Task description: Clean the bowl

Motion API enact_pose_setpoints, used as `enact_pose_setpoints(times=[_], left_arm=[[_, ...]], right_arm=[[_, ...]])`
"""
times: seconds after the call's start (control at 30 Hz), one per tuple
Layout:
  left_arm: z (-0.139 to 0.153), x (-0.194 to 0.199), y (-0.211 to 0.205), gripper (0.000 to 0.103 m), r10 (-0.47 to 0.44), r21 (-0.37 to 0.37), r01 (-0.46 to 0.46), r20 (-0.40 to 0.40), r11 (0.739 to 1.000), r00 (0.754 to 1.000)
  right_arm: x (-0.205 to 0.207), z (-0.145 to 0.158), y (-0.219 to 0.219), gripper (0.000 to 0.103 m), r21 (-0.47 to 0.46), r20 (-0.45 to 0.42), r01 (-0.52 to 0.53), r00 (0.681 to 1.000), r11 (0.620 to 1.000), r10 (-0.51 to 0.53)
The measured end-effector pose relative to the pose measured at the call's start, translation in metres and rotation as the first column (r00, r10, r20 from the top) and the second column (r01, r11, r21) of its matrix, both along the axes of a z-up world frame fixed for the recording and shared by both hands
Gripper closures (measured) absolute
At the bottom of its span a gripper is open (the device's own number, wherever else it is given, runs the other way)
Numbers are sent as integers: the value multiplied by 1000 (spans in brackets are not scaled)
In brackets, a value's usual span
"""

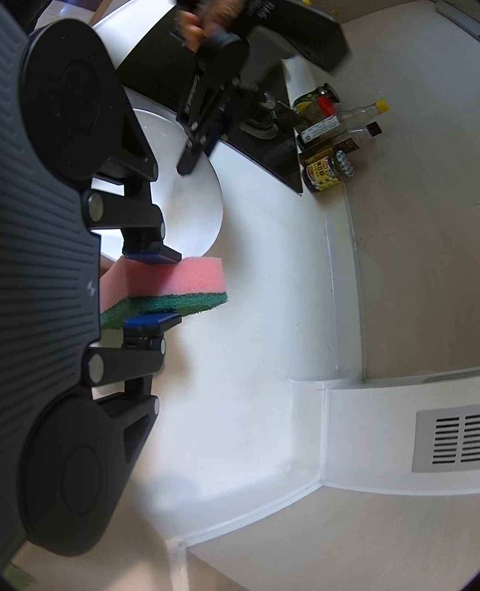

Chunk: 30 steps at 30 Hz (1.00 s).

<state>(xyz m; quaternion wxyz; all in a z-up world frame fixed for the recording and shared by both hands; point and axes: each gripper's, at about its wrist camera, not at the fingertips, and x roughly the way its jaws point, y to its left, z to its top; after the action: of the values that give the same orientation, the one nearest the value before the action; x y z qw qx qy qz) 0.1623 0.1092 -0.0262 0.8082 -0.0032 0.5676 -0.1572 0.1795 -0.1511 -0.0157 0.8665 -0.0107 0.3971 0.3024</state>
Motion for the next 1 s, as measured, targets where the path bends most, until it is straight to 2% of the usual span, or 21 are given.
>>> enact_pose_setpoints(times=[0.07,0.13,0.27,0.37,0.43,0.5,0.53,0.63,0.7,0.8,0.87,0.9,1.0], left_arm=[[-1,-10,0,90,37,-5,-37,11,999,999],[-2,-10,-2,91,14,23,-15,25,1000,1000],[-5,8,-17,96,-107,131,99,52,986,993],[-5,22,-33,92,-291,217,272,63,938,955],[-5,25,-48,89,-451,295,416,60,860,890],[-6,31,-53,89,-472,295,439,45,848,881],[-6,34,-54,89,-466,289,436,42,852,884],[-1,31,-40,90,-304,202,284,71,937,950],[3,18,-25,90,-170,139,159,76,977,982],[1,-1,-9,89,-30,89,24,66,996,997],[-3,-10,-2,89,21,53,-25,72,998,997],[-4,-13,-2,89,24,55,-28,72,998,997],[-3,-13,-9,89,-62,125,49,105,991,992]], right_arm=[[-6,0,2,79,-12,10,-3,1000,1000,3],[-12,1,6,79,-34,25,-12,1000,999,13],[-21,5,12,79,-94,47,-78,996,993,82],[-19,7,10,79,-90,41,-84,995,992,88],[-15,6,9,79,-79,40,-71,996,994,74],[-9,5,9,79,-66,39,-53,998,996,56],[-7,4,10,79,-59,38,-44,998,997,46],[-3,3,9,79,-39,31,-24,999,999,25],[-5,3,7,79,-36,30,-20,999,999,21],[-12,3,3,79,-32,30,-20,999,999,21],[-14,2,-1,79,-22,26,-20,999,1000,20],[-15,3,-2,79,-18,22,-14,1000,1000,14],[-21,3,-6,79,-13,8,-17,1000,1000,17]])
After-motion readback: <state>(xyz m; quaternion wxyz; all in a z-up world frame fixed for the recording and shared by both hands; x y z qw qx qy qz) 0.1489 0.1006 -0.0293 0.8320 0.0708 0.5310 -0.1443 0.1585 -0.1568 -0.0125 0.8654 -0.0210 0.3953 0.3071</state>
